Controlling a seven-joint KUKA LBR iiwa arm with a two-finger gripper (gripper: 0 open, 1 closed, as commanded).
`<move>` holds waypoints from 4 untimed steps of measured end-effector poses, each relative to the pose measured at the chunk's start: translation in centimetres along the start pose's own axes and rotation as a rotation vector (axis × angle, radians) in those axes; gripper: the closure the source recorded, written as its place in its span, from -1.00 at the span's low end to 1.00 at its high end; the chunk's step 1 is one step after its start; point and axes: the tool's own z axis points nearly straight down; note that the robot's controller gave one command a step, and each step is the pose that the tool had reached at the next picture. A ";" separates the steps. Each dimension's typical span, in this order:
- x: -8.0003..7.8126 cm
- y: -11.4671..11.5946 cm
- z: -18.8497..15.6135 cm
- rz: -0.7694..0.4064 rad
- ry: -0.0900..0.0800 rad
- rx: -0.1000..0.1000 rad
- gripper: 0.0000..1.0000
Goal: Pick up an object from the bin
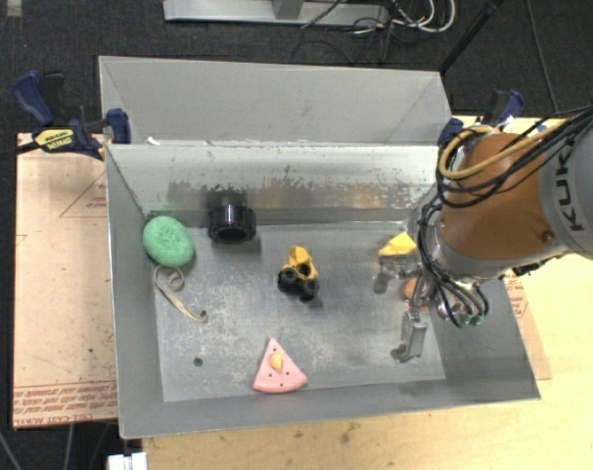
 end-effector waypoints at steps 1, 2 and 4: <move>-0.2 0.0 -0.4 -0.002 -0.007 0.001 -1.00; -5.9 -6.6 5.8 -0.094 -0.017 0.003 -1.00; -9.6 -9.6 5.2 -0.306 -0.008 0.001 -1.00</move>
Offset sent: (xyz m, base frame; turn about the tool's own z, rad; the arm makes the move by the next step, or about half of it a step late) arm 0.0727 -0.0882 -0.0830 -0.1205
